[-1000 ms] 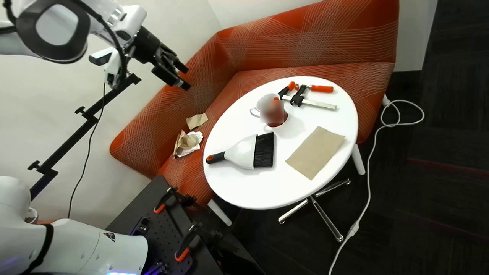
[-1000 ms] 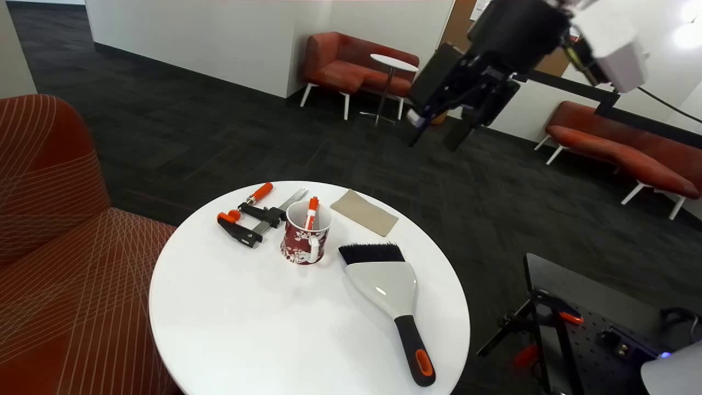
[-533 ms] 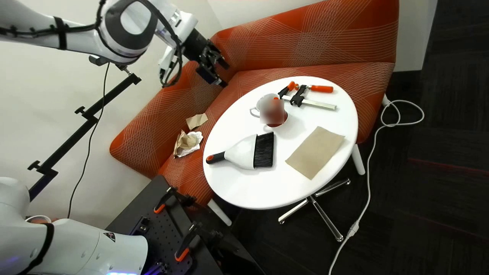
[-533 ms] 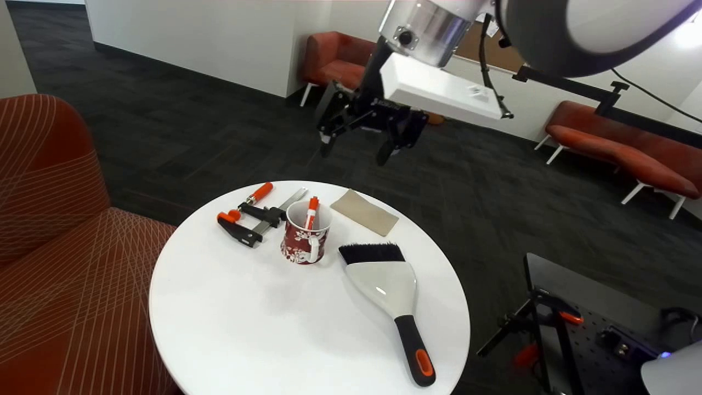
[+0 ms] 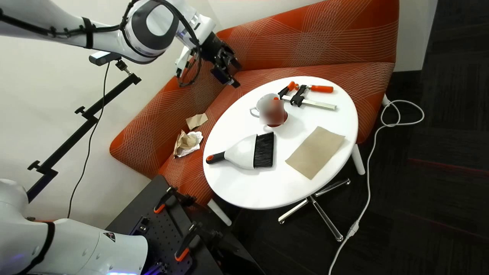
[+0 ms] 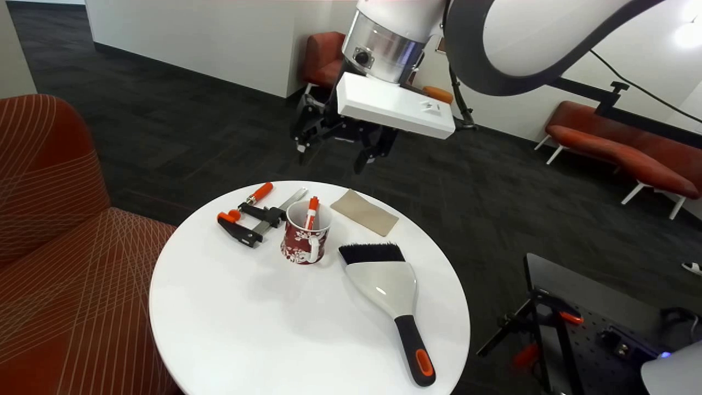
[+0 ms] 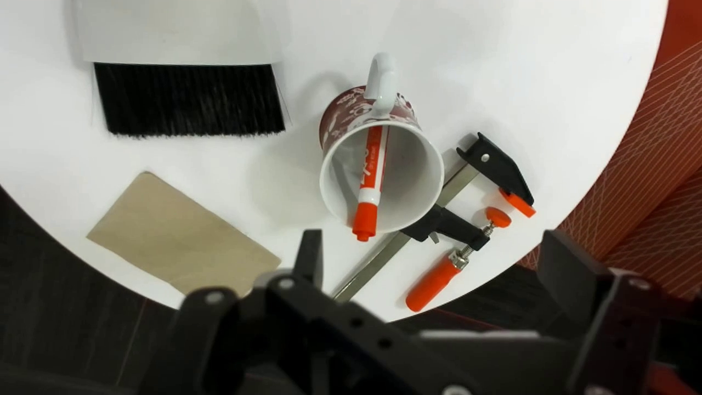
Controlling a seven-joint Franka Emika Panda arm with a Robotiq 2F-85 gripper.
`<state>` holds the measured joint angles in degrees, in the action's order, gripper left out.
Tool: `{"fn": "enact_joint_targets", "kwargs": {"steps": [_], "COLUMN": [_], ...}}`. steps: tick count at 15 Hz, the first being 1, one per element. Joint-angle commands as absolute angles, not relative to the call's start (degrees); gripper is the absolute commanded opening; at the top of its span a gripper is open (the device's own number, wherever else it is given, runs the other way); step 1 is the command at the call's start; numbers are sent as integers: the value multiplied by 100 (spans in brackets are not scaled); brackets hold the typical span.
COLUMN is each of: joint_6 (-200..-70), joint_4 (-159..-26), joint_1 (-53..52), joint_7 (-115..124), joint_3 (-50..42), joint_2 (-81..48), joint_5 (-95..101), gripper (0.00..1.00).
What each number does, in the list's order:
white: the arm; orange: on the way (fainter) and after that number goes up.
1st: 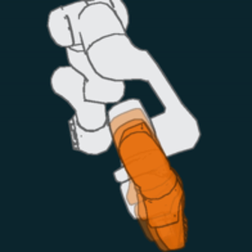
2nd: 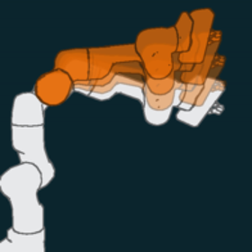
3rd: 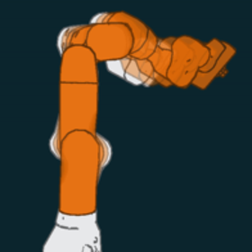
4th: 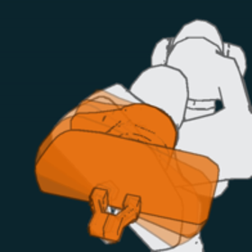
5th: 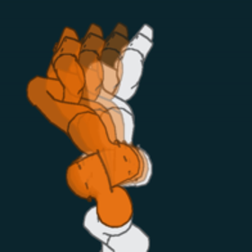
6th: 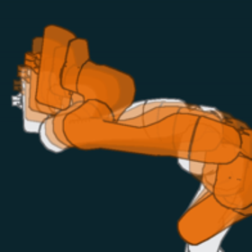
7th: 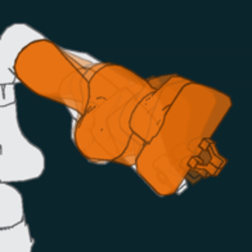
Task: Take the marker out of the mug and put it on the table
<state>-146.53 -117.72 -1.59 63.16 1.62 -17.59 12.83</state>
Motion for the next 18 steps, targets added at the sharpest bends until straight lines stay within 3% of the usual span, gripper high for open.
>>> {"fn": "enact_joint_targets", "kwargs": {"steps": [1, 5, 6, 8, 12, 15, 18], "joint_6": [-14617, -14661, -14668, -14651, -14709, -14661, -14589], "joint_4": [-11700, -11560, -11528, -11460, -11307, -11151, -10937], "joint_1": [-418, -482, -482, -480, -506, -538, -574], "joint_7": [6291, 6290, 6284, 6253, 6201, 6197, 6199], "joint_3": [-150, -337, -372, -416, -451, -474, -515], "joint_2": [-1855, -2207, -2289, -2440, -2675, -2829, -3030], "joint_5": [1141, 1055, 1023, 935, 781, 747, 719], "gripper": [100, 100, 95, 75, 49, 40, 41]}}
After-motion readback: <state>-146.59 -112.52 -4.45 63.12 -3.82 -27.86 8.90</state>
